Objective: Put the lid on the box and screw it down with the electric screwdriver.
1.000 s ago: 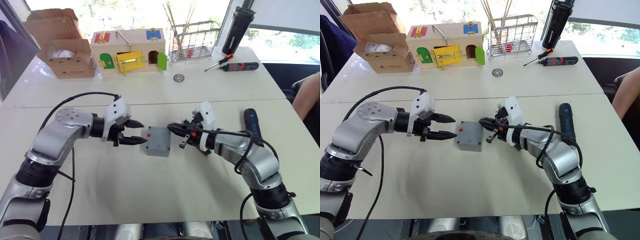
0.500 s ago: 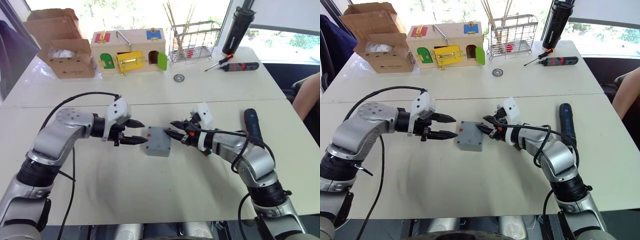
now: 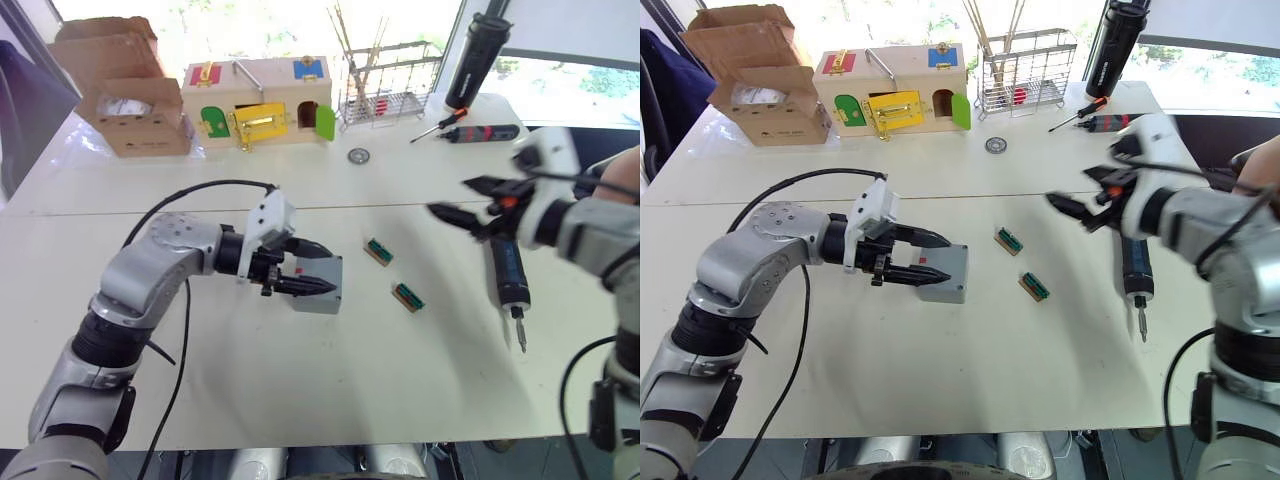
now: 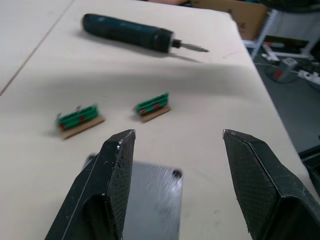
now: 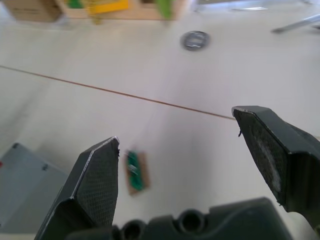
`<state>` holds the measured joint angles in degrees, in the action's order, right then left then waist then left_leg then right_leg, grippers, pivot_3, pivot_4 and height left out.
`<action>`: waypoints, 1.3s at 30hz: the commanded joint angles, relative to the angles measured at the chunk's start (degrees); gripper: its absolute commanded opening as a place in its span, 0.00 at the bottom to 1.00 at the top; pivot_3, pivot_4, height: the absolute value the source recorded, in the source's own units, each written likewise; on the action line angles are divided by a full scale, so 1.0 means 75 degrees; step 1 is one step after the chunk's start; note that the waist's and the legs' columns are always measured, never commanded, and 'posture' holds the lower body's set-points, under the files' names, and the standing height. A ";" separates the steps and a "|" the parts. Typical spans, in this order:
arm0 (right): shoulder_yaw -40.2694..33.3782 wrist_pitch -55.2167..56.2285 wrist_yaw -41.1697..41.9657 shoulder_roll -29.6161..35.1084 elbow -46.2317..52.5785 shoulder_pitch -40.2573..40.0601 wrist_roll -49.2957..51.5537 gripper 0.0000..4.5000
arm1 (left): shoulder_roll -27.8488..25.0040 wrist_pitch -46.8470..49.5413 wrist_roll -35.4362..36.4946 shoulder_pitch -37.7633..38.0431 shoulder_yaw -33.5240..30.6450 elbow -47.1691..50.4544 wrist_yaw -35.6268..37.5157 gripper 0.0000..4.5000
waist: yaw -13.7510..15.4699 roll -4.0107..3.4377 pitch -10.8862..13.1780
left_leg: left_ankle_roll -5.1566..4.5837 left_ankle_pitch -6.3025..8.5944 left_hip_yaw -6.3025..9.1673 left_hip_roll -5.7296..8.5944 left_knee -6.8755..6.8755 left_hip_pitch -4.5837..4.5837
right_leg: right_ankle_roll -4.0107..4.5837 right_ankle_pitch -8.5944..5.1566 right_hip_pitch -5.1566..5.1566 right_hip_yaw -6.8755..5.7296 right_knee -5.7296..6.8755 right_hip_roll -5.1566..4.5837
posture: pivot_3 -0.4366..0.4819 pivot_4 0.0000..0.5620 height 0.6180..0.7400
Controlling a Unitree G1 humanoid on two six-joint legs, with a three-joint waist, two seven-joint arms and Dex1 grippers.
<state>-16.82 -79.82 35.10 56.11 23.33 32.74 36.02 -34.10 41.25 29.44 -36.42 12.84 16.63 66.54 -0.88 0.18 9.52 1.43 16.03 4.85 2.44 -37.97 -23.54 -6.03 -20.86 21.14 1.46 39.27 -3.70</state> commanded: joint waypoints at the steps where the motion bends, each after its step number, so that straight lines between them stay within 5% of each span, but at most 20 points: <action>1: 0.0284 -0.1448 0.0544 0.1601 -0.0971 -0.0318 0.0278 0.95 | 0.0064 -0.0361 0.0037 -0.0126 0.0086 0.0130 0.0194 0.64 | 0.0012 -0.0003 -0.0001 | -0.0003 0.0002 0.0000 -0.0002 -0.0002 0.0000 | 0.0000 0.0000 -0.0006 0.0000 -0.0002 0.0000 | 0.48 0.27 1.00; 7: 0.1157 -0.1341 0.1221 0.2514 -0.2795 -0.0731 0.0160 0.95 | 0.0166 -0.0582 -0.0055 -0.0125 0.0292 0.0278 0.0221 0.64 | -0.0025 -0.0005 -0.0002 | -0.0043 0.0025 -0.0022 -0.0001 -0.0014 0.0004 | 0.0000 0.0000 -0.0013 0.0009 -0.0009 -0.0002 | 0.48 0.27 1.00; 18: 0.2744 -0.1580 0.1214 0.1488 -0.5617 0.1176 -0.0184 0.95 | 0.0017 -0.0520 -0.0045 0.0302 0.0212 0.0743 -0.0070 0.64 | 0.0011 -0.0006 0.0000 | -0.0019 0.0011 -0.0024 -0.0005 -0.0012 0.0005 | 0.0000 0.0000 -0.0008 0.0013 -0.0009 0.0000 | 0.48 0.27 1.00; 30: 0.5236 -0.0284 0.1986 0.0545 -0.6988 0.2235 -0.1633 0.95 | -0.0218 -0.0240 -0.0036 0.0815 0.0133 0.1200 -0.0628 0.64 | -0.0022 0.0027 -0.0019 | -0.0018 0.0010 -0.0020 -0.0003 -0.0017 0.0005 | 0.0000 0.0000 -0.0012 0.0011 -0.0013 0.0000 | 0.48 0.27 1.00; 37: 0.6694 0.0525 0.3349 0.0859 -0.6489 0.1753 -0.2488 0.44 | -0.0221 -0.0146 0.0010 0.0928 0.0117 0.1311 -0.0912 0.64 | 0.0053 0.0146 -0.0092 | -0.0016 0.0012 0.0006 -0.0008 -0.0021 0.0026 | 0.0000 0.0000 -0.0049 0.0001 -0.0030 -0.0007 | 0.48 0.27 1.00; 39: 0.6790 0.0632 0.3572 0.0977 -0.6295 0.1553 -0.2649 0.41 | -0.0263 -0.0153 0.0013 0.0987 0.0101 0.1316 -0.0933 0.64 | 0.0068 0.0147 -0.0093 | -0.0015 0.0013 0.0011 -0.0006 -0.0022 0.0026 | 0.0000 0.0000 -0.0052 -0.0002 -0.0034 -0.0011 | 0.48 0.27 1.00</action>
<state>30.38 -74.59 59.69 63.99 -24.04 47.81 16.47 -35.75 40.33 28.84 -29.13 14.76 24.92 59.67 -0.37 1.29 8.82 1.32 16.13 4.97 2.39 -38.11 -23.35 -6.03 -20.86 20.75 1.43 39.00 -3.79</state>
